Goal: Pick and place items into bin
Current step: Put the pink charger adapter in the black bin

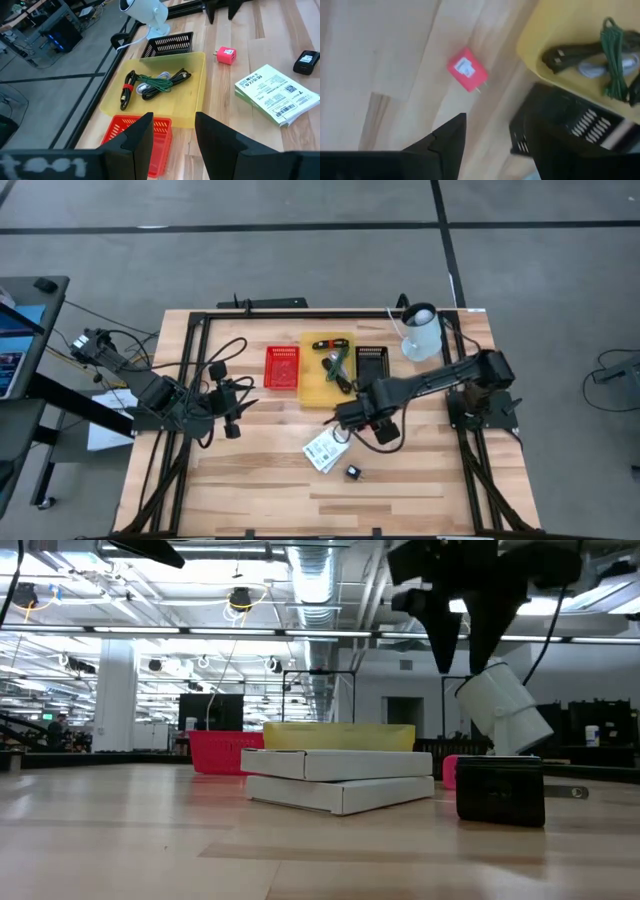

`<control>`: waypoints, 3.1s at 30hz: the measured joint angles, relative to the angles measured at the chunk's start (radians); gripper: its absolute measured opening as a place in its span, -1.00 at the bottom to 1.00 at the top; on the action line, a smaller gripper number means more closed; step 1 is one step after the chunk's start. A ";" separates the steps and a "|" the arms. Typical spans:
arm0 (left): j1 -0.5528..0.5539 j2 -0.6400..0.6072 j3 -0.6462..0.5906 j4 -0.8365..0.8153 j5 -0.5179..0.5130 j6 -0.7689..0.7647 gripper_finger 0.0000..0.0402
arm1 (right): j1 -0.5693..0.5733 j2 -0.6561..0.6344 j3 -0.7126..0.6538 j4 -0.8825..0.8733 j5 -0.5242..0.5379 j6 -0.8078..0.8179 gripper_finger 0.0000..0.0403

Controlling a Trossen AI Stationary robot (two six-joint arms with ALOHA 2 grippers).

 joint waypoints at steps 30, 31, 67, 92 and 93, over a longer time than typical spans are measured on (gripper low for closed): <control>0.000 0.000 0.000 0.000 -0.001 0.000 -0.32 | 0.048 -0.028 -0.253 0.348 0.001 -0.380 0.03; 0.000 0.000 0.000 0.000 -0.001 0.000 -0.32 | 0.046 -0.027 -0.253 0.348 0.001 -0.392 0.05; 0.000 0.000 0.000 0.000 -0.002 -0.009 -0.32 | 0.017 -0.026 -0.355 0.427 0.026 -0.413 0.17; 0.000 0.000 0.000 0.000 -0.002 -0.008 -0.32 | -0.028 -0.026 -0.417 0.530 -0.093 -0.446 0.17; 0.000 0.000 0.000 0.000 -0.002 -0.008 -0.32 | -0.028 -0.026 -0.417 0.533 -0.099 -0.446 0.17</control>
